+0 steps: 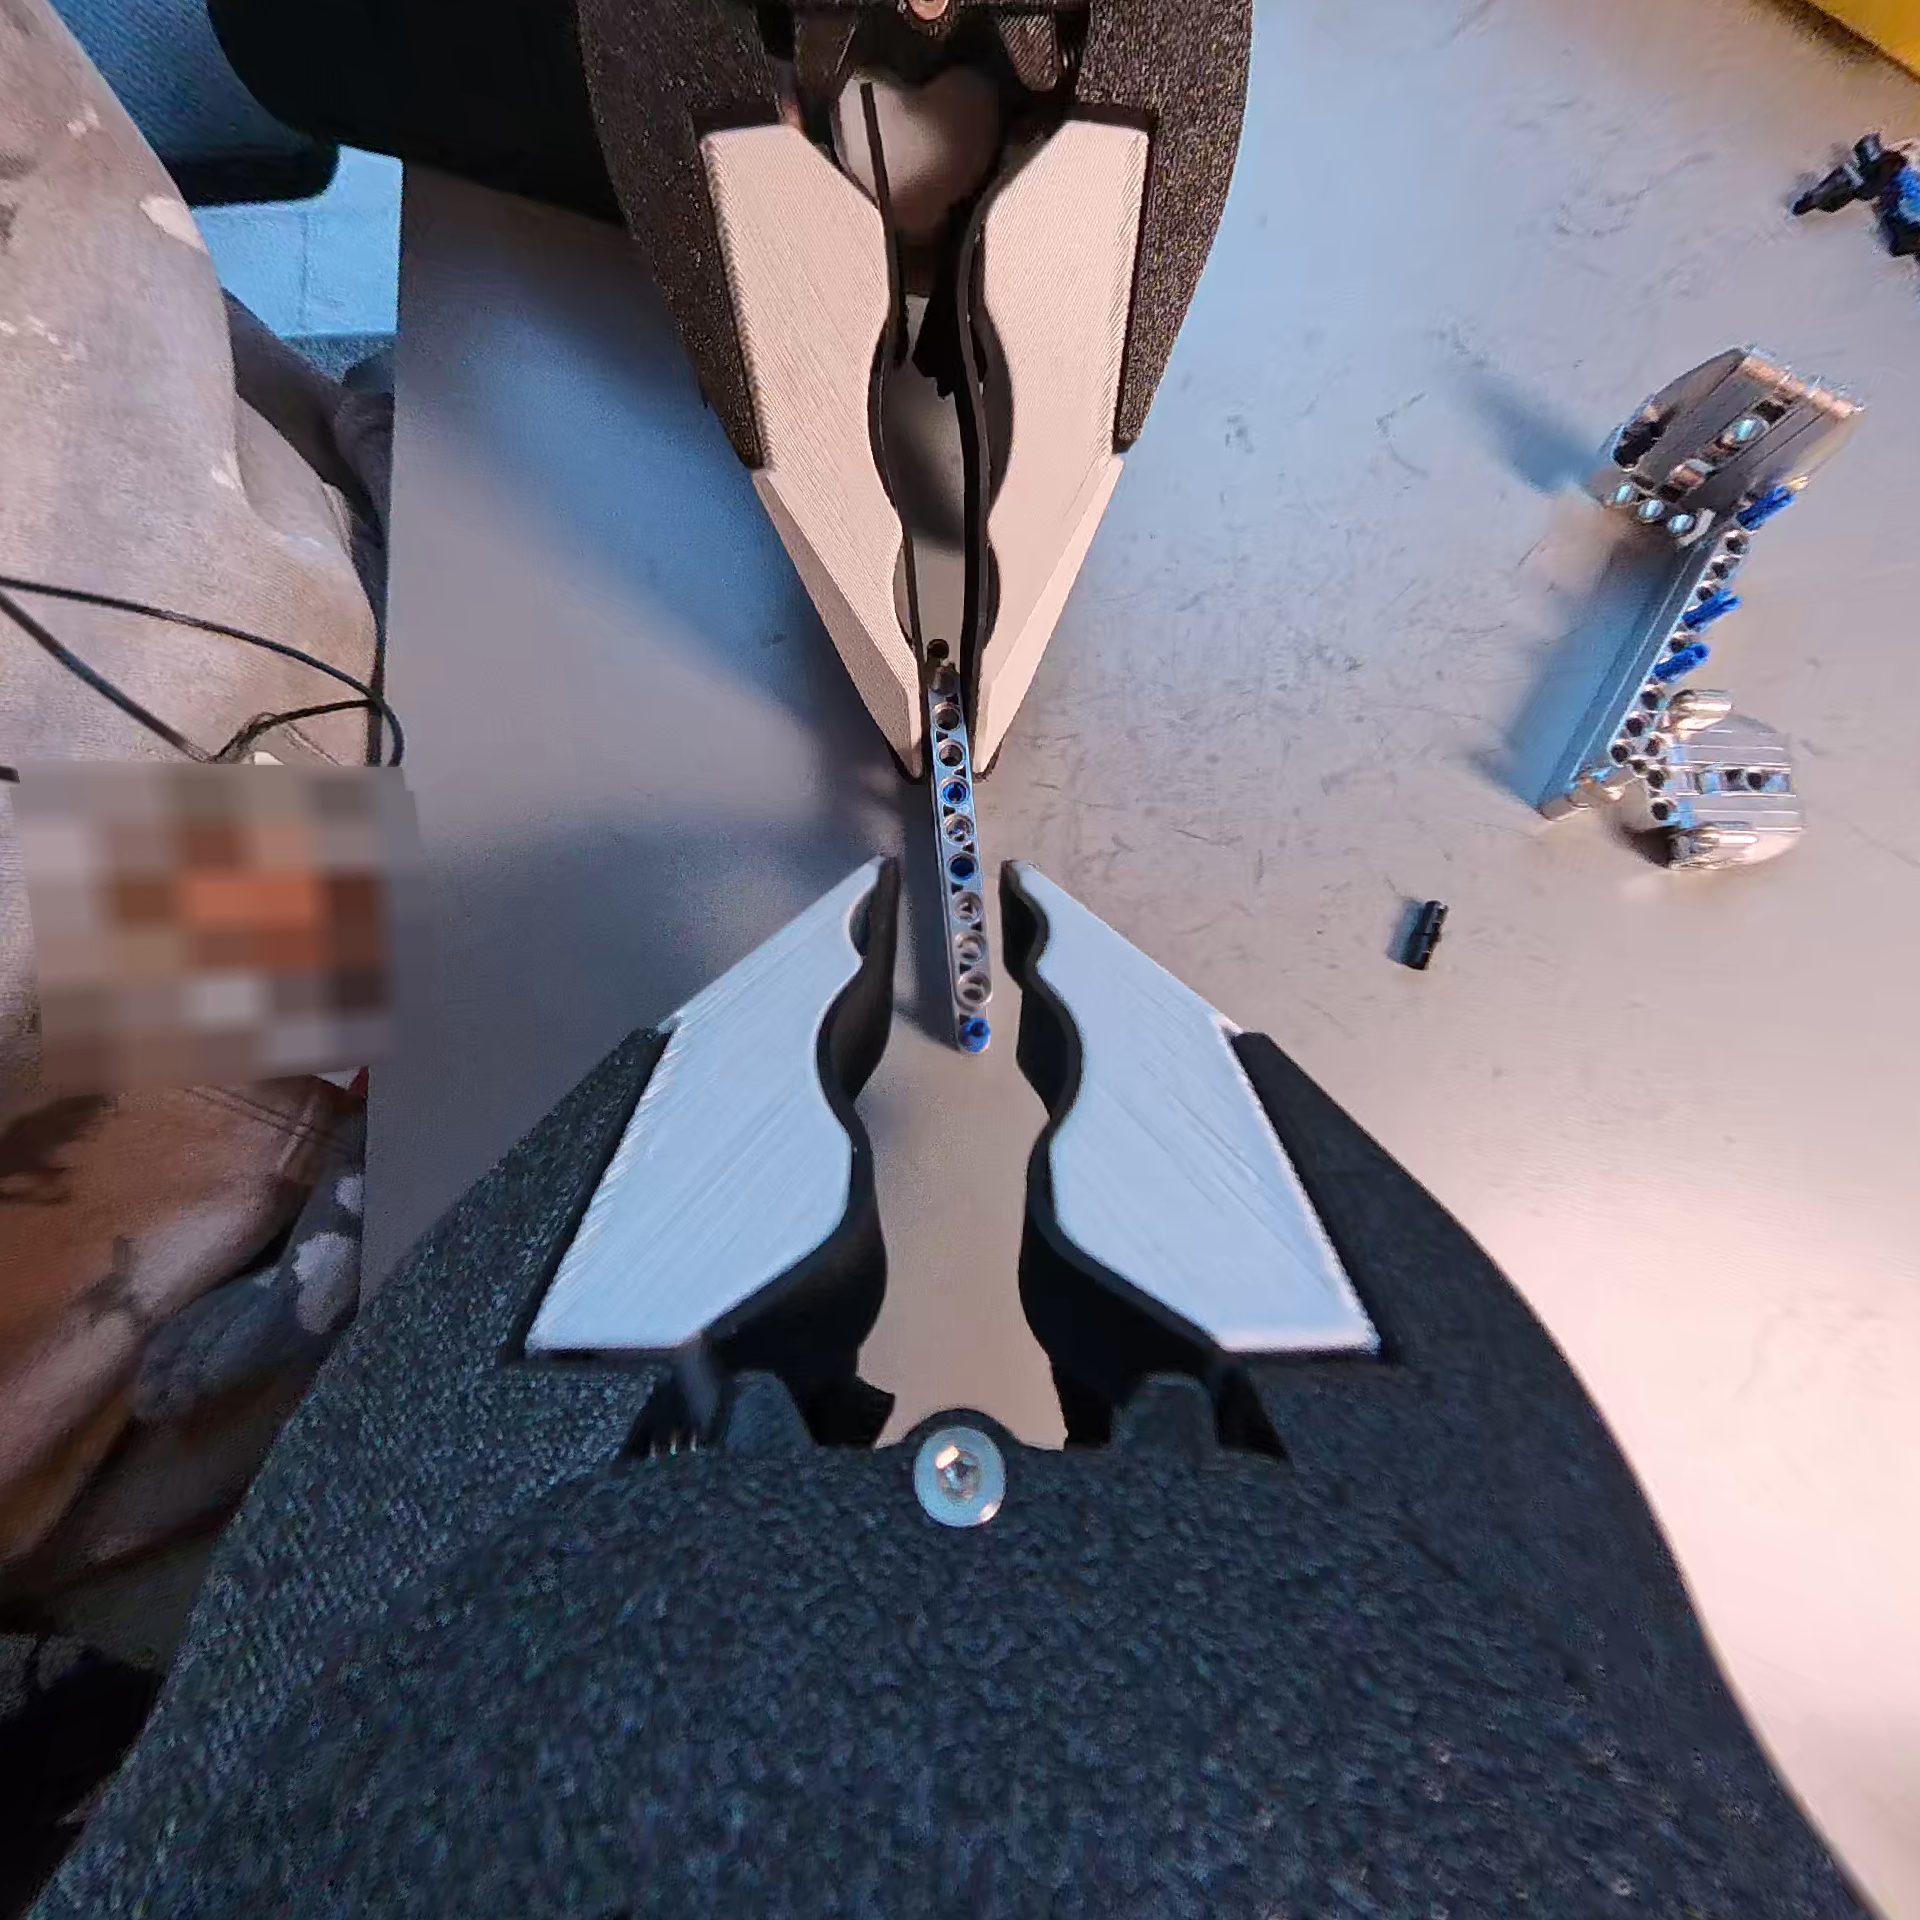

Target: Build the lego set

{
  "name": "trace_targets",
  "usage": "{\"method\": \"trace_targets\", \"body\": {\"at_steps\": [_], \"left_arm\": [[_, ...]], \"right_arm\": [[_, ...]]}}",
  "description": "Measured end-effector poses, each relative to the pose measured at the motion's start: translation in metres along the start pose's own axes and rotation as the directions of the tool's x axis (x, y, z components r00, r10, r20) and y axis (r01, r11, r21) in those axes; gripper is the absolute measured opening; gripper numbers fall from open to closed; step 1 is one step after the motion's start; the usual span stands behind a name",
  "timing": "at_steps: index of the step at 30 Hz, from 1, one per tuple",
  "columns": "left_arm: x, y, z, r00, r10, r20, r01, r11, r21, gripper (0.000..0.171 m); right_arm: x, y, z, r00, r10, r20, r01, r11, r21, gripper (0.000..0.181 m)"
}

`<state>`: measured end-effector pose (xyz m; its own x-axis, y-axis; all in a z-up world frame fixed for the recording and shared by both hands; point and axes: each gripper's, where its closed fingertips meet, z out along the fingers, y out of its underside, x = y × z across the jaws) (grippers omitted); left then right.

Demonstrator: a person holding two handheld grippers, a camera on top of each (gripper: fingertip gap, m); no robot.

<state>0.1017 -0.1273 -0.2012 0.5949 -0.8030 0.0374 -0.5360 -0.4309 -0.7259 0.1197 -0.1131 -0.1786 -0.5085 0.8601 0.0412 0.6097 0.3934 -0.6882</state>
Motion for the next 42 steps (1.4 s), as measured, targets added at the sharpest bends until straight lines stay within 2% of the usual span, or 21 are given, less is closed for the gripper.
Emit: {"method": "trace_targets", "body": {"at_steps": [5,11,14,17,31,38,42], "left_arm": [[-0.0002,0.0000,0.0001,1.000,0.010,0.006,-0.010,1.000,-0.004,0.004],[-0.0003,0.0002,0.0001,1.000,0.014,0.013,-0.014,1.000,0.003,0.004],[-0.0006,0.0006,-0.0002,1.000,0.016,0.016,-0.016,1.000,0.002,0.004],[-0.0006,0.0006,-0.0004,1.000,0.019,0.014,-0.019,1.000,0.001,0.004],[0.0000,0.0012,0.0008,1.000,0.013,0.007,-0.013,1.000,0.020,0.004],[-0.0001,-0.0003,0.0040,0.999,0.034,0.014,-0.035,0.999,0.029,0.004],[-0.0007,-0.0019,0.0052,1.000,0.002,0.017,-0.003,0.999,0.053,0.005]], "right_arm": [[0.0016,0.0057,0.0014,0.999,-0.044,-0.024,0.042,0.996,-0.077,0.000],[0.0002,0.0019,0.0014,0.997,-0.067,-0.028,0.064,0.992,-0.105,0.000],[0.0026,0.0014,-0.0006,0.997,-0.069,-0.032,0.065,0.991,-0.118,0.007],[0.0032,0.0033,0.0036,0.998,-0.062,-0.027,0.058,0.990,-0.129,0.000],[0.0020,0.0039,0.0050,1.000,0.004,0.024,0.002,0.973,-0.230,0.000],[0.0020,0.0052,0.0057,1.000,0.016,0.002,-0.015,0.974,-0.228,0.000],[0.0030,0.0053,0.0050,1.000,-0.003,-0.022,-0.002,0.970,-0.241,0.000]]}}
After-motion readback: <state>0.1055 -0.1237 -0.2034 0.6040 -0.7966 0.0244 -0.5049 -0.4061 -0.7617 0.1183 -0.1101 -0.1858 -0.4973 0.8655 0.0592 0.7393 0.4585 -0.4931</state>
